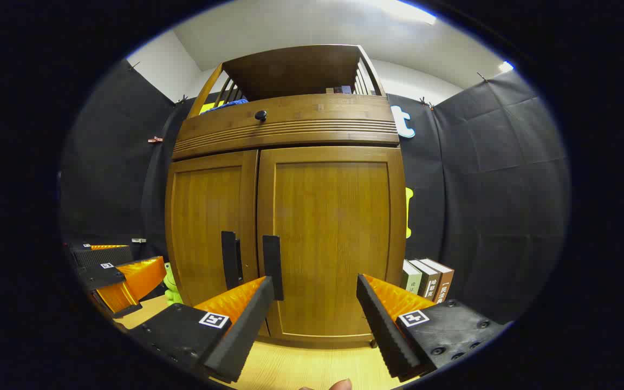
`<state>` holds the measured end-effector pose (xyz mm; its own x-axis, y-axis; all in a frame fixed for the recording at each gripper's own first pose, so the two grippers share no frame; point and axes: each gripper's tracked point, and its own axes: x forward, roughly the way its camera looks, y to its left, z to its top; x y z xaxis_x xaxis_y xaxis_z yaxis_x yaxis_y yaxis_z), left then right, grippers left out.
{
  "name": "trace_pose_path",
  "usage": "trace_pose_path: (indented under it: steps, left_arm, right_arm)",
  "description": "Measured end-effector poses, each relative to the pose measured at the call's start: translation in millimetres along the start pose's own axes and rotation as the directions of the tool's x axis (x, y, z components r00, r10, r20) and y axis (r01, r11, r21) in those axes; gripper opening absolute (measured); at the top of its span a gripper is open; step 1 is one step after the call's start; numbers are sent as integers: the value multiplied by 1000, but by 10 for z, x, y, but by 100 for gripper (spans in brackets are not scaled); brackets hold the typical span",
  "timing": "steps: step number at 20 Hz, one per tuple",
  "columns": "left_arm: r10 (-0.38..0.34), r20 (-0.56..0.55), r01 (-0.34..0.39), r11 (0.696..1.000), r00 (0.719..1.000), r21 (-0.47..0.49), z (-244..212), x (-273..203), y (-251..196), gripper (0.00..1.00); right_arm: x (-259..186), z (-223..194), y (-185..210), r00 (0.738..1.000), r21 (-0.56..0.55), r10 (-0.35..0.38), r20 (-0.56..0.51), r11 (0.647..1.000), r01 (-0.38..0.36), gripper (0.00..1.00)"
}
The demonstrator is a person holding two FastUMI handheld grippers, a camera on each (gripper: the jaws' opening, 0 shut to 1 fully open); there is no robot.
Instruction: Open the right door of the double-door shoe cabinet with the right hand, and open the left door with the left hand.
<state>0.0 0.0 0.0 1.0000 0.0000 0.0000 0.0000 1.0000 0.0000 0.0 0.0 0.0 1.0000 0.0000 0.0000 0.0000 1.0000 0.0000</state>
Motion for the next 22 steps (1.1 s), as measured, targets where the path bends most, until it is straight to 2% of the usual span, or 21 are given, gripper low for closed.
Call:
trace_pose_path:
  steps: [9,11,12,19,22]
  left_arm:
    - [8,-5,-8,1000,1000,6,-64,-3,2,94]
    - [4,-17,-4,1000,1000,13,-112,2,-33,96]
    - [-2,-21,3,1000,1000,17,-124,2,-62,94]
    - [-6,-17,6,1000,1000,15,-134,-8,-67,94]
    - [2,-15,-2,1000,1000,4,-114,-28,-21,95]
  right_arm:
    - [-42,17,88,1000,-6,14,6,1000,-14,99]
    - [-49,41,90,1000,-1,5,13,1000,-5,95]
    - [-43,41,85,1000,5,2,15,1000,-2,98]
    - [61,20,85,1000,4,-24,-4,1000,24,99]
    - [150,7,150,1000,12,-6,1,1000,6,97]
